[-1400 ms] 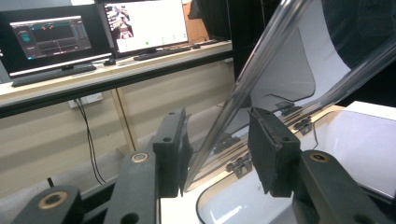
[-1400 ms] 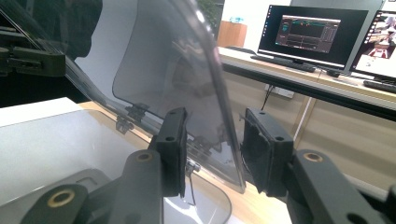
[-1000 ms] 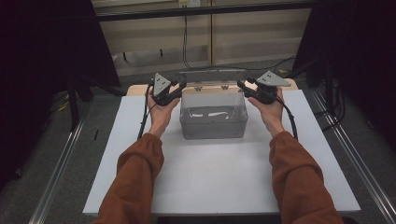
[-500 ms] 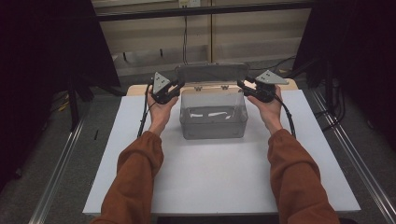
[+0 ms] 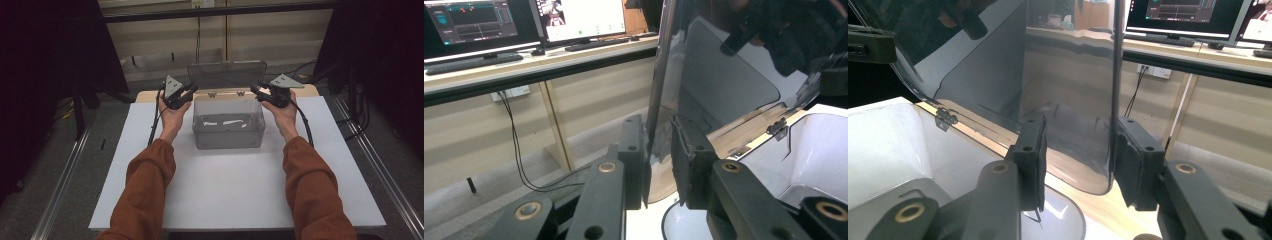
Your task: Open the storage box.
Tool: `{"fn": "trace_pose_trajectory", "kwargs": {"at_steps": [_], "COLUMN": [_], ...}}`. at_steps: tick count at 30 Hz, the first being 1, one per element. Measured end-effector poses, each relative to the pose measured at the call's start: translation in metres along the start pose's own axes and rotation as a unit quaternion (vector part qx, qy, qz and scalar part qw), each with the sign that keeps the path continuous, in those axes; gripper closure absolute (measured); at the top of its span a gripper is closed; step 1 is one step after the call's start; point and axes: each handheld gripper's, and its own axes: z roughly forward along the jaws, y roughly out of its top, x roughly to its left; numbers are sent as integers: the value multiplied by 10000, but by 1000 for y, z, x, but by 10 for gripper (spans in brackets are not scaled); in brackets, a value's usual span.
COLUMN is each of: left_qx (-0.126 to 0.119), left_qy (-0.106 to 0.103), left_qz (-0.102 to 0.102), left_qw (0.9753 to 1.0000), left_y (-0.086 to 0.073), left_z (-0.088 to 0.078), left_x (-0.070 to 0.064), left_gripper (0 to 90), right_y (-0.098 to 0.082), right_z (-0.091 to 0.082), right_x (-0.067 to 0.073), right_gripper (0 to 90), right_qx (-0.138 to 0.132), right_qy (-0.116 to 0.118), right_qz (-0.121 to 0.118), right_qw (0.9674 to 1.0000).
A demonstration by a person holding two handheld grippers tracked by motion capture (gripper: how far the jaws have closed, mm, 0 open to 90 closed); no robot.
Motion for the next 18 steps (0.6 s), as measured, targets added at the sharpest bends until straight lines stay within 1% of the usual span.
{"fn": "trace_pose_trajectory", "kwargs": {"at_steps": [1,2,4,5,6,8,10,13,15,16,17,18], "left_qx": [-15,-10,-15,-29,36,108,107,158,248,217,242,325], "left_qy": [-10,-20,-24,-6,-22,16,4,-22,-36,-41,-52,-98], "left_qz": [-60,-41,-109,-106,-30,-42,-117,-293,-274,-393,-444,-388], "left_qw": [10000,10000,9999,9999,10000,9999,9999,9994,9993,9990,9987,9987], "left_y": [0,0,-1,-1,-1,-3,-5,-8,-9,-10,-10,-10], "left_z": [1,1,2,3,3,5,6,9,9,11,13,13], "left_x": [0,1,0,1,2,1,2,4,6,4,4,4], "left_gripper": [759,759,759,759,757,745,734,713,697,697,697,697], "right_y": [-1,-2,-2,-2,-2,-2,-3,-3,-2,-2,-2,-2], "right_z": [1,3,4,5,5,6,6,6,7,7,7,8], "right_x": [0,-1,-1,-1,-2,-3,-4,-6,-7,-7,-7,-8], "right_gripper": [591,604,615,636,644,649,657,675,677,677,680,685], "right_qx": [-4,-30,-36,-14,-43,-47,-43,-64,-26,-26,-21,-30], "right_qy": [4,2,9,-16,-23,-27,-2,24,43,43,42,41], "right_qz": [27,78,104,76,70,73,77,69,65,65,59,76], "right_qw": [10000,10000,9999,10000,10000,10000,10000,10000,10000,10000,10000,10000]}}
